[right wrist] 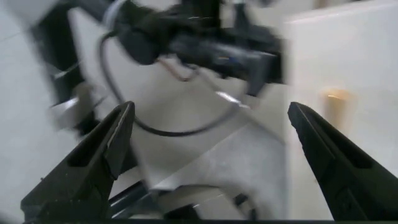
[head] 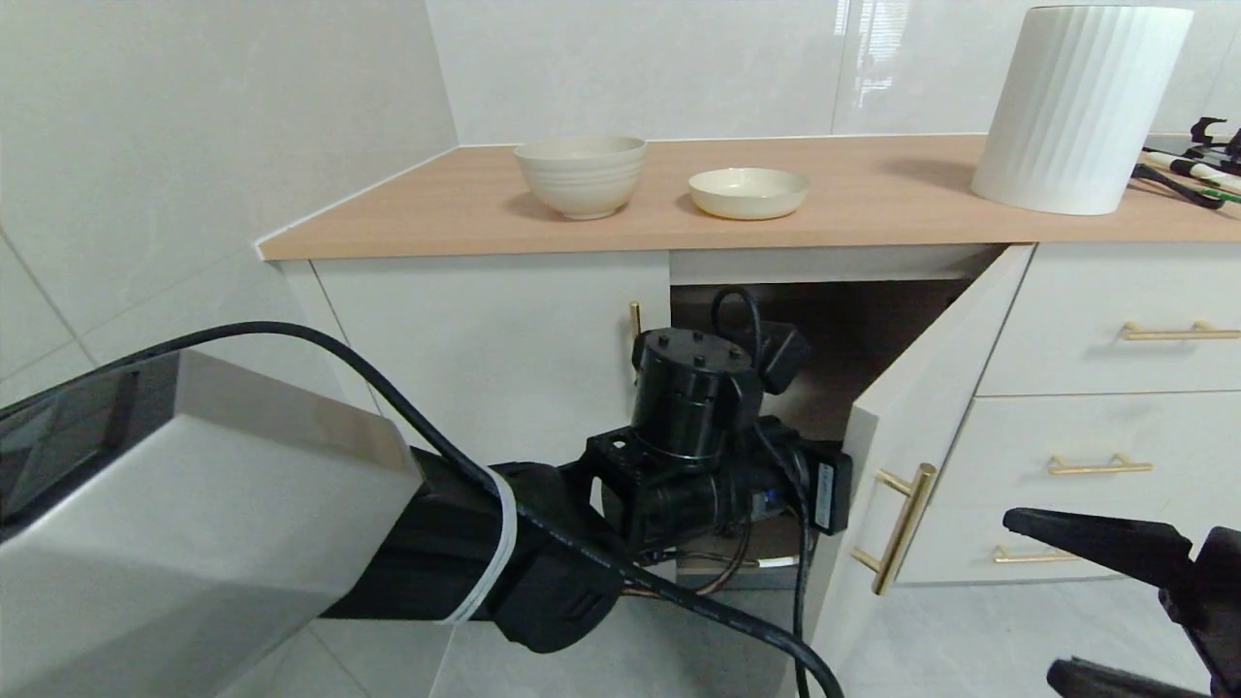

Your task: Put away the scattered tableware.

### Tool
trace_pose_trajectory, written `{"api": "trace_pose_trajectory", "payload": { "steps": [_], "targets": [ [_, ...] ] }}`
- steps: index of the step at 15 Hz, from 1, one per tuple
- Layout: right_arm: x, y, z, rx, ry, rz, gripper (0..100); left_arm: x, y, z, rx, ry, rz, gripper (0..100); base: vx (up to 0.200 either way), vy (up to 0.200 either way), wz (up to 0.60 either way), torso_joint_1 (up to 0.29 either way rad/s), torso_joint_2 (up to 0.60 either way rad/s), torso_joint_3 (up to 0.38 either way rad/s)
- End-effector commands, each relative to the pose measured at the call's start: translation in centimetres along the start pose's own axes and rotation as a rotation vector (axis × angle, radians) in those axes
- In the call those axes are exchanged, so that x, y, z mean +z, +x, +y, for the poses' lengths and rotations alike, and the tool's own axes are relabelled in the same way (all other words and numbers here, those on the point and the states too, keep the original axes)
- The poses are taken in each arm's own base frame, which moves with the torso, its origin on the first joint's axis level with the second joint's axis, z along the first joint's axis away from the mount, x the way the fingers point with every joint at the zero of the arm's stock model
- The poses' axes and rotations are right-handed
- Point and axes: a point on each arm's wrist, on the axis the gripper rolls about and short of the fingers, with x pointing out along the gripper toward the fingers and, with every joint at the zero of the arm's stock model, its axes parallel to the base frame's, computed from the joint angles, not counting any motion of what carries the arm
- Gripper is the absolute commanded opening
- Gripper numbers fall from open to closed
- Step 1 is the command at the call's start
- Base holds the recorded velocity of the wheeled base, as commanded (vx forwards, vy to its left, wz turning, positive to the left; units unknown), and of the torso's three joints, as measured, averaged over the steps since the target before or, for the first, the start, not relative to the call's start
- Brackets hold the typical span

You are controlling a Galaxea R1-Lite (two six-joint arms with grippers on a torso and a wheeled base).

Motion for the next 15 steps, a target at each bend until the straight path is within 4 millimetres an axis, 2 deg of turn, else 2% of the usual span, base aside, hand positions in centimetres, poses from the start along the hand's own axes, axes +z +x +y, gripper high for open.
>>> {"api": "trace_pose_trajectory", "payload": {
  "steps": [1, 2, 3, 4, 6, 8, 9, 10, 11, 12, 15],
  "targets": [
    [0.0, -0.7, 1.7, 0.108, -0.002, 0.009, 100, -0.9, 0.3, -5.4, -0.115, 0.031, 0.010, 0, 0.000, 0.000, 0.00, 0.000, 0.00, 0.000],
    [0.0, -1.1, 2.4, 0.154, 0.003, 0.026, 100, -0.4, -0.8, -7.1, -0.153, 0.034, -0.002, 0, 0.000, 0.000, 0.00, 0.000, 0.00, 0.000],
    [0.1, -1.2, 2.6, 0.159, 0.005, 0.033, 100, -0.2, -1.6, -7.2, -0.154, 0.017, 0.000, 0, 0.000, 0.000, 0.00, 0.000, 0.00, 0.000],
    [0.1, -1.3, 2.6, 0.160, 0.005, 0.037, 100, 0.4, -2.8, -5.5, -0.112, -0.030, -0.009, 0, 0.000, 0.000, 0.00, 0.000, 0.00, 0.000],
    [0.2, -1.0, 2.5, 0.157, 0.010, 0.044, 100, 1.9, -4.9, -0.4, 0.026, -0.072, -0.048, 0, 0.000, 0.000, 0.00, 0.000, 0.00, 0.000],
    [0.0, 0.3, 1.9, 0.121, 0.038, 0.098, 100, 2.8, -8.2, 4.3, 0.169, -0.106, -0.084, 0, 0.000, 0.000, 0.00, 0.000, 0.00, 0.000],
    [0.0, 1.9, 1.2, 0.078, 0.054, 0.132, 100, 3.2, -9.9, 5.6, 0.217, -0.117, -0.102, 0, 0.000, 0.000, 0.00, 0.000, 0.00, 0.000],
    [0.1, 3.0, 0.5, 0.030, 0.065, 0.151, 100, 3.3, -10.9, 6.1, 0.242, -0.120, -0.111, 0, 0.000, 0.000, 0.00, 0.000, 0.00, 0.000],
    [0.3, 5.0, -0.7, -0.061, 0.074, 0.170, 100, 3.5, -12.7, 6.4, 0.272, -0.120, -0.129, 0, 0.000, 0.000, 0.00, 0.000, 0.00, 0.000],
    [0.8, 7.2, -2.4, -0.165, 0.077, 0.173, 100, 3.8, -15.1, 6.8, 0.312, -0.121, -0.153, 0, 0.000, 0.000, 0.00, 0.000, 0.00, 0.000],
    [3.4, 10.2, -7.4, -0.332, 0.075, 0.107, 100, 2.6, -19.7, 8.2, 0.428, -0.150, -0.167, 0, 0.000, 0.000, 0.00, 0.000, 0.00, 0.000]
  ]
}}
